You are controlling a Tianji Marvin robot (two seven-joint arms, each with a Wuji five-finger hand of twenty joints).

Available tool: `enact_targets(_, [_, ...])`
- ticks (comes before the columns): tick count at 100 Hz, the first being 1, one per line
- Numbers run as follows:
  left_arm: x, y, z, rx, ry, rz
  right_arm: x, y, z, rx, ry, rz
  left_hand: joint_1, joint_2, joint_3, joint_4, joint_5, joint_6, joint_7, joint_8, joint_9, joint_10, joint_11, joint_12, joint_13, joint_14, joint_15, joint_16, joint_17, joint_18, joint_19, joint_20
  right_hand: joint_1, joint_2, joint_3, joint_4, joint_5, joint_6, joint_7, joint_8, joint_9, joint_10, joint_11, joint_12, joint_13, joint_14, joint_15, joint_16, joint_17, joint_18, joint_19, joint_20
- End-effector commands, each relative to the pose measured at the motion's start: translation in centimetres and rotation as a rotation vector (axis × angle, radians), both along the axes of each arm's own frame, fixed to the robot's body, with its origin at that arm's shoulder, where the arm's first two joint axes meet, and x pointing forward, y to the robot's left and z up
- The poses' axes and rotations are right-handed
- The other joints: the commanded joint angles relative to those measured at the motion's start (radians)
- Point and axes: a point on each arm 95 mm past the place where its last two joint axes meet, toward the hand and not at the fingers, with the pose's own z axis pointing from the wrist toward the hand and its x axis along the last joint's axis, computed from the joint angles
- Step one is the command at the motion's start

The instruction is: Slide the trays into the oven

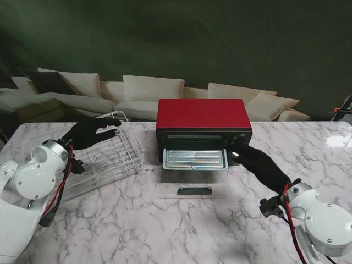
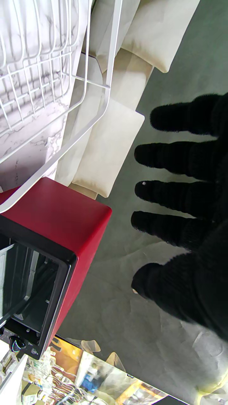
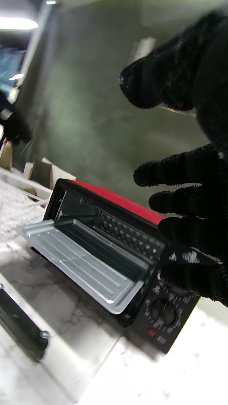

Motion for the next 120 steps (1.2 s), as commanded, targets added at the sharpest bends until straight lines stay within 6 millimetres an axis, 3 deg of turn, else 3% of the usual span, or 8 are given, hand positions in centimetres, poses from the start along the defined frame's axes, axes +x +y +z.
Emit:
enact_targets(1, [-0.1,-0.3,-0.3,0.005,0.013,-0.012,0.0,1.4,0.6,-0.012,-0.039,0.021,0.0,0.037,-0.03,-0.011,0.022,-0.018,0.002,0.008,0.02,-0.004,0.006,0.007,0.019,0.005,0.004,0.015,-0.008,0.024,-0.012,0.021,0.007,0.026,-0.025,0.022,-0.024,0.042,0.017,-0.022,-0.021,0.031,0.019,0.008,0.001,0.018,0.008,-0.039,0.029,-0.06,-0.019,-0.016])
enact_targets(17, [-0.2,-0.4,-0.4,0.007,0.014,-0.013,0.3,3.9,0.9,-0.231,-0.175,0.102,-0.002,0.037,-0.031,-0.011,0.025,-0.018,0.003,0.008,0.021,-0.003,0.006,0.007,0.019,0.006,0.005,0.015,-0.007,0.024,-0.012,0.021,-0.008,0.011,-0.004,0.026,0.044,0.115,0.058,0.01,-0.029,0.1,0.218,0.096,0.085,0.108,0.069,0.012,0.074,-0.033,0.13,0.004])
enact_targets(21, [-0.2,-0.4,-0.5,0.008,0.013,-0.013,0.4,4.6,0.9,-0.27,-0.197,0.127,-0.002,0.037,-0.031,-0.011,0.025,-0.018,0.003,0.008,0.02,-0.003,0.006,0.007,0.019,0.004,0.005,0.015,-0.008,0.024,-0.012,0.021,-0.018,0.009,0.009,0.024,0.062,0.119,0.059,0.039,-0.017,0.112,0.255,0.109,0.11,0.124,0.091,0.029,0.075,-0.032,0.198,-0.006])
enact_targets(22, [-0.2,-0.4,-0.5,0.008,0.013,-0.013,0.4,4.7,0.9,-0.277,-0.203,0.132,-0.001,0.038,-0.031,-0.011,0.025,-0.018,0.003,0.008,0.021,-0.003,0.006,0.007,0.019,0.005,0.005,0.015,-0.007,0.024,-0.012,0.021,-0.027,0.004,0.025,0.022,0.071,0.121,0.052,0.066,-0.007,0.115,0.265,0.111,0.122,0.129,0.097,0.037,0.074,-0.031,0.233,-0.041])
enact_targets(37, [-0.2,-0.5,-0.6,0.007,0.011,-0.015,0.6,7.0,0.6,-0.377,-0.216,0.221,-0.001,0.038,-0.031,-0.011,0.027,-0.018,0.004,0.008,0.022,-0.003,0.006,0.007,0.02,0.006,0.005,0.015,-0.008,0.024,-0.012,0.021,-0.054,0.004,0.05,0.021,0.123,0.116,0.052,0.125,0.035,0.128,0.298,0.124,0.162,0.149,0.149,0.055,0.074,-0.03,0.391,-0.078])
enact_targets(60, [-0.2,-0.7,-0.8,0.001,0.014,-0.017,1.2,9.3,-1.0,-0.519,-0.148,0.364,0.0,0.039,-0.03,-0.011,0.028,-0.018,0.005,0.009,0.023,-0.002,0.006,0.008,0.02,0.006,0.005,0.015,-0.008,0.024,-0.012,0.021,-0.1,0.031,0.06,0.02,0.094,0.1,-0.001,0.128,0.019,0.115,0.258,0.107,0.139,0.135,0.141,0.038,0.066,-0.041,0.398,-0.107])
enact_targets(88, [-0.4,-0.6,-0.9,0.001,0.016,-0.012,2.5,10.4,-4.0,-0.663,-0.064,0.441,0.001,0.04,-0.031,-0.011,0.03,-0.016,0.005,0.009,0.024,-0.001,0.006,0.008,0.019,0.007,0.005,0.015,-0.008,0.024,-0.012,0.022,-0.137,0.06,0.049,0.016,0.041,0.088,-0.083,0.088,-0.012,0.099,0.172,0.069,0.097,0.103,0.091,0.0,0.041,-0.065,0.362,-0.15])
enact_targets(120, [-0.6,-0.5,-1.0,0.002,0.022,-0.006,4.7,10.3,-6.6,-0.721,0.017,0.428,0.0,0.04,-0.031,-0.011,0.031,-0.017,0.006,0.009,0.025,-0.003,0.006,0.008,0.02,0.007,0.006,0.016,-0.009,0.026,-0.012,0.022,-0.145,0.065,0.052,0.018,-0.003,0.073,-0.025,0.106,-0.038,0.087,0.233,0.099,0.092,0.093,0.104,0.009,0.033,-0.076,0.365,-0.161])
